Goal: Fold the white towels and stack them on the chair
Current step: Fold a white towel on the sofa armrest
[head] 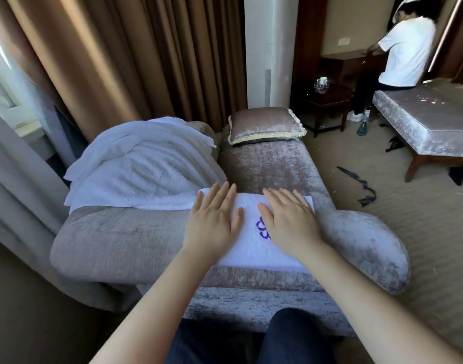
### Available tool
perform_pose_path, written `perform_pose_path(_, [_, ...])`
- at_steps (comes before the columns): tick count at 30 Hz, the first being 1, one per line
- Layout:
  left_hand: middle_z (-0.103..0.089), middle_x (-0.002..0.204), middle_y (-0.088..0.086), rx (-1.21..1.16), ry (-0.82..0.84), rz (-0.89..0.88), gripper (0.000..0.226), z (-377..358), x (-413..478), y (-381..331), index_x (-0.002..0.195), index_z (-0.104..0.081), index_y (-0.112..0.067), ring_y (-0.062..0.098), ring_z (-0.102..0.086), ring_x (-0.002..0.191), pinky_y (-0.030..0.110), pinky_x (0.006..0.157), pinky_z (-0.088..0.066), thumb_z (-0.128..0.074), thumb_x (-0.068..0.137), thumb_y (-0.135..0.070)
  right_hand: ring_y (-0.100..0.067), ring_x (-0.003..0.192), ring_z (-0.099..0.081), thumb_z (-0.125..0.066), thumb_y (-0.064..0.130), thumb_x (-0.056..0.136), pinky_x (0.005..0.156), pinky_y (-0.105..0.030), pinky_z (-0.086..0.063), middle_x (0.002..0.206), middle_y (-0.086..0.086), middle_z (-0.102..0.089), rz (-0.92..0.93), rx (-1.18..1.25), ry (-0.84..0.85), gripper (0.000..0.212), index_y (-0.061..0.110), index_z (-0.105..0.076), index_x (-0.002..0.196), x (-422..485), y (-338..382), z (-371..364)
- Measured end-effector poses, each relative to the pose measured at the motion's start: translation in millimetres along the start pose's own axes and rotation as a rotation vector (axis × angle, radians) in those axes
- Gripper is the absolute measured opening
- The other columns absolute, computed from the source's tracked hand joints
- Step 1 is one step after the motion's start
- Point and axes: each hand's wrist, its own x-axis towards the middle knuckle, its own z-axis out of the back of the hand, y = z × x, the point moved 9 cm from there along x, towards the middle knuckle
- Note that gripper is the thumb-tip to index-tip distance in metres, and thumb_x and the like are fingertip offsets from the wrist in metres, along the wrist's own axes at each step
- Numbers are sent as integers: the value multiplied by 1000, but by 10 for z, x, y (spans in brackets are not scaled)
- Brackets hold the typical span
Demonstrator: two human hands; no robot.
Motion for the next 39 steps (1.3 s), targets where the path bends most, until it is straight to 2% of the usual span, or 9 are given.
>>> perform_pose_path(4, [-47, 147, 5, -83, 25, -40, 62, 6, -19, -41, 142, -49, -10, 24, -39, 140, 47, 116, -25, -23, 98, -46, -27, 128, -50, -25, 47, 95, 113, -42, -29, 135, -8, -58, 2, 141, -43, 63, 8, -57, 132, -28, -33, 79])
perform_pose_path(7, [-33, 155, 1, -375, -36, 24, 58, 149, -77, 167, 147, -39, -12, 16, -26, 144, 33, 118, -15, -33, 98, -43, -24, 143, -29, -33, 49, 98, 118, -41, -22, 152, -5, -38, -179, 223, -43, 62, 10, -38, 145, -230, -392, 165])
perform_pose_path(10, [-50, 140, 9, -470, -163, 342, 52, 287, -295, 605, 139, -46, -8, 26, -44, 129, 36, 106, -35, -51, 97, -37, -24, 143, -23, -36, 59, 92, 118, -40, -20, 153, -7, -35, -424, 267, 24, 74, 8, -36, 145, -537, -815, 114])
perform_pose_path(13, [-62, 102, 4, -487, -11, 515, 37, 167, -410, 752, 109, -60, -11, 26, -58, 98, 32, 71, -42, -55, 93, -43, -25, 131, -40, -39, 69, 88, 110, -46, -31, 131, -3, -56, -426, 375, 30, 61, 19, -62, 113, -639, -867, 104])
perform_pose_path(17, [-63, 92, 0, -701, 130, 604, 37, 148, -454, 739, 100, -59, -7, 20, -59, 86, 34, 74, -47, -64, 89, -42, -22, 107, -52, -43, 68, 75, 96, -48, -41, 96, 6, -63, -394, 540, 10, 46, 27, -63, 77, -675, -816, 157])
perform_pose_path(21, [-70, 93, 8, -969, 210, 584, 36, 122, -599, 706, 92, -68, -8, 27, -67, 91, 44, 80, -53, -72, 80, -41, -19, 100, -63, -70, 35, 82, 88, -50, -52, 100, 1, -68, -472, 880, -22, 18, 20, -66, 90, -807, -756, 165])
perform_pose_path(24, [-72, 99, 1, -1052, 216, 562, 27, 93, -750, 632, 100, -68, -19, 23, -69, 96, 42, 82, -57, -74, 82, -39, -18, 90, -68, -67, 15, 89, 78, -42, -54, 97, -3, -71, -505, 1006, -86, 10, 13, -63, 98, -955, -738, 257])
perform_pose_path(34, [-74, 99, 3, -1211, 298, 540, 30, -20, -954, -63, 104, -66, -15, 21, -71, 92, 47, 82, -58, -74, 84, -36, -17, 82, -64, -65, 11, 90, 71, -28, -50, 90, -6, -70, -708, 1081, -241, 4, 13, -64, 94, -1754, -1069, 521])
perform_pose_path(39, [-74, 95, 2, -1243, 412, 440, 28, -195, -942, -718, 100, -65, -11, 21, -71, 89, 41, 77, -57, -72, 86, -34, -11, 74, -62, -65, 12, 90, 53, -12, -46, 88, -3, -69, -855, 1050, -359, 14, 6, -63, 103, -2423, -1407, 815])
